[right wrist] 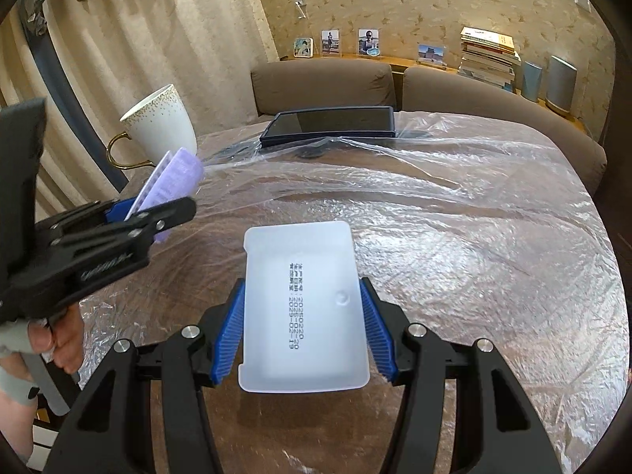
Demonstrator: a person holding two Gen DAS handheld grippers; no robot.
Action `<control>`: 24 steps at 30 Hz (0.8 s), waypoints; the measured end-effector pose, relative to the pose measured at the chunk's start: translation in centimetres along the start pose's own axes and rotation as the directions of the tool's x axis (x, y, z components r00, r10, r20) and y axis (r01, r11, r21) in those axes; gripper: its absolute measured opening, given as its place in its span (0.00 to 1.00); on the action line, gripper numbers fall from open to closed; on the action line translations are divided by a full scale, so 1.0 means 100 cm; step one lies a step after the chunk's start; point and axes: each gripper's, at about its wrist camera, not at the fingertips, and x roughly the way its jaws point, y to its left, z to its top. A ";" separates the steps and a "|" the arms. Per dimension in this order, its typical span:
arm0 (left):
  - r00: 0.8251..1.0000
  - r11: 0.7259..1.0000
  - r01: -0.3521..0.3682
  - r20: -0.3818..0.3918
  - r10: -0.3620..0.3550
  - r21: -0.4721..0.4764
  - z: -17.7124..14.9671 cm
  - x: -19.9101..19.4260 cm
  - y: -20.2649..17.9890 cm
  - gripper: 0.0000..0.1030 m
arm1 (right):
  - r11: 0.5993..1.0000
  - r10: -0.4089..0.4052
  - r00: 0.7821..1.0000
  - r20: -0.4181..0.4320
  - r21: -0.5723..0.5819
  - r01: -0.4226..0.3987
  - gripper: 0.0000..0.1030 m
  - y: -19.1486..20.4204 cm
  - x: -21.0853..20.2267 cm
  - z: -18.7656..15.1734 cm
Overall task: Collect trash
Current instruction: 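Carry the purple roller and white tray with both tools over the white bin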
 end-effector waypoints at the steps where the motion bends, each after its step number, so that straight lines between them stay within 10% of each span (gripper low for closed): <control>1: 1.000 1.000 0.006 0.002 -0.006 0.001 -0.003 -0.004 -0.002 0.42 | 1.000 0.002 1.000 -0.001 0.002 -0.002 0.53 -0.001 -0.002 -0.001; 24: 0.998 0.995 0.058 -0.003 -0.058 0.081 -0.077 -0.073 -0.040 0.42 | 0.998 0.061 0.998 0.013 -0.009 -0.061 0.53 0.001 -0.072 -0.056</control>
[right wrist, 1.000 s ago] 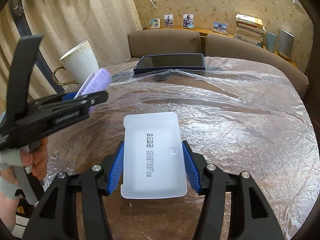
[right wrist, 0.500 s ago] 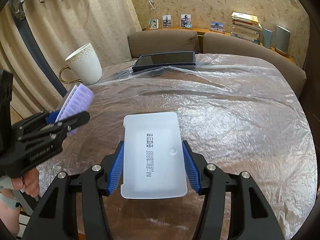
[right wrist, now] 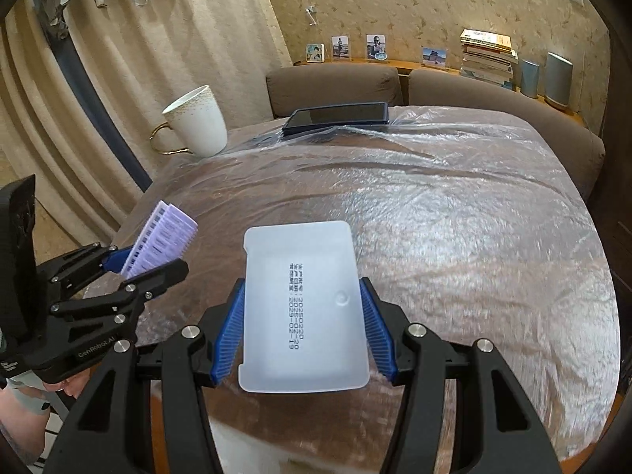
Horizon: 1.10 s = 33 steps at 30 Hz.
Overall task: Collect trash
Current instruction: 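Carry the purple roller and white tray with both tools over the white bin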
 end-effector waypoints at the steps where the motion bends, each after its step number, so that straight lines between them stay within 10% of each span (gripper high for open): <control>1: 1.000 1.000 0.003 -0.004 -0.003 0.002 -0.003 -0.002 -0.001 0.42 | 1.000 -0.001 1.000 -0.002 -0.002 0.001 0.53 0.001 -0.002 -0.003; 33: 0.978 0.976 0.171 -0.147 -0.151 0.134 -0.097 -0.054 -0.054 0.42 | 0.996 0.081 0.983 -0.166 -0.028 -0.087 0.53 0.014 -0.049 -0.115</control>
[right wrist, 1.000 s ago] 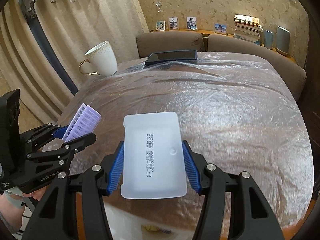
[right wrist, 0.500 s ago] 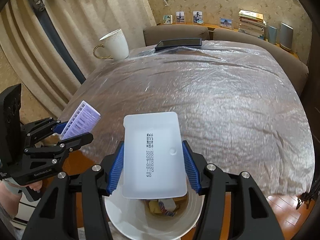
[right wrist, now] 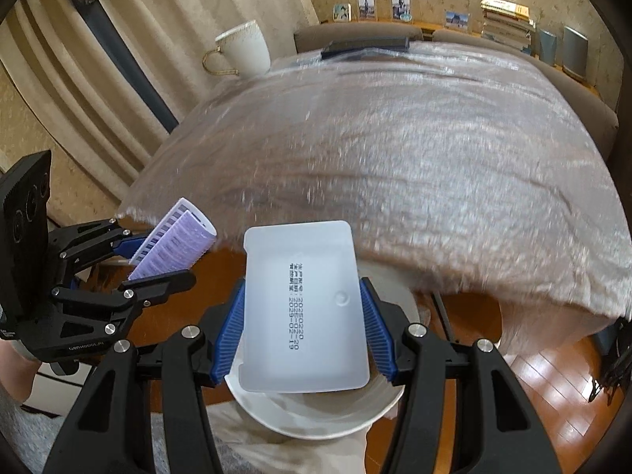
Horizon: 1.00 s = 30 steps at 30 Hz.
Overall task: Collect trash
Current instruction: 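Carry the purple roller and white tray with both tools over the white bin, then open both tools to drop the roller and tray into the bin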
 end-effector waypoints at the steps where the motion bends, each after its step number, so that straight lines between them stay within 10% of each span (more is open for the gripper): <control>1: 1.000 1.000 0.004 -0.010 -0.004 0.002 -0.003 0.002 -0.002 0.42 | 1.000 0.003 1.000 -0.011 0.002 -0.003 0.53 0.000 0.002 -0.004; 27: 0.975 0.997 -0.079 -0.207 0.075 -0.014 -0.062 0.111 -0.005 0.43 | 0.996 -0.089 0.985 -0.145 -0.018 0.087 0.53 -0.005 0.101 -0.054; 30: 0.984 0.998 -0.038 -0.175 0.028 -0.054 -0.065 0.113 -0.001 0.70 | 0.997 -0.076 0.986 -0.147 0.009 0.078 0.60 -0.008 0.104 -0.056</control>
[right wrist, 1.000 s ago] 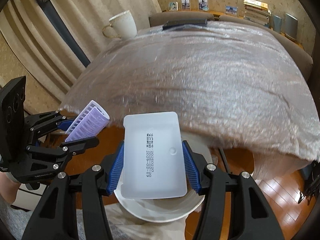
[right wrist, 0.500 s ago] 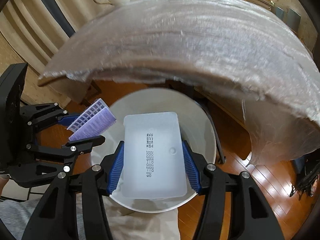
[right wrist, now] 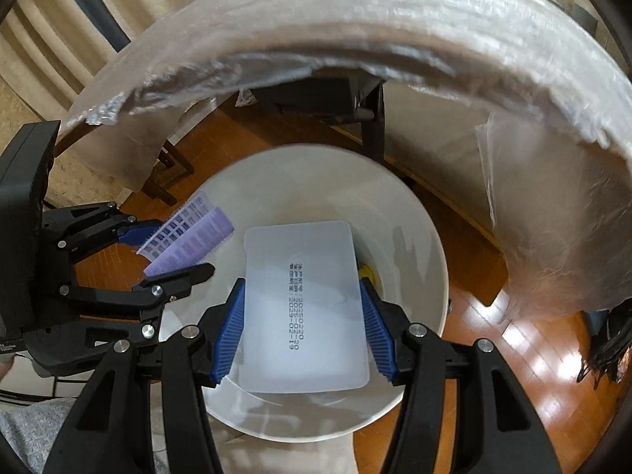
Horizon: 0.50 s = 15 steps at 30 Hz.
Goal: Collect trash
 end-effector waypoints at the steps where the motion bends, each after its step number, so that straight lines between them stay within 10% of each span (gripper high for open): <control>1: 1.000 1.000 0.003 0.015 -0.003 -0.001 -0.003 -0.001 0.001 0.90 | 1.000 -0.003 1.000 0.007 0.010 0.003 0.68 -0.002 -0.001 0.000; 3: 1.000 1.000 -0.015 0.013 0.015 0.005 0.001 -0.003 0.001 0.99 | 1.000 -0.021 0.999 0.042 0.023 0.020 0.84 -0.004 -0.008 0.000; 11: 0.991 1.000 -0.015 0.131 0.017 -0.016 0.022 -0.089 0.010 0.99 | 1.000 -0.006 0.979 0.203 -0.011 0.009 0.87 0.004 -0.105 0.026; 15: 0.917 0.996 -0.079 0.389 0.088 -0.039 0.066 -0.167 0.027 0.99 | 0.994 -0.098 0.915 0.392 -0.015 0.113 0.96 -0.003 -0.155 0.073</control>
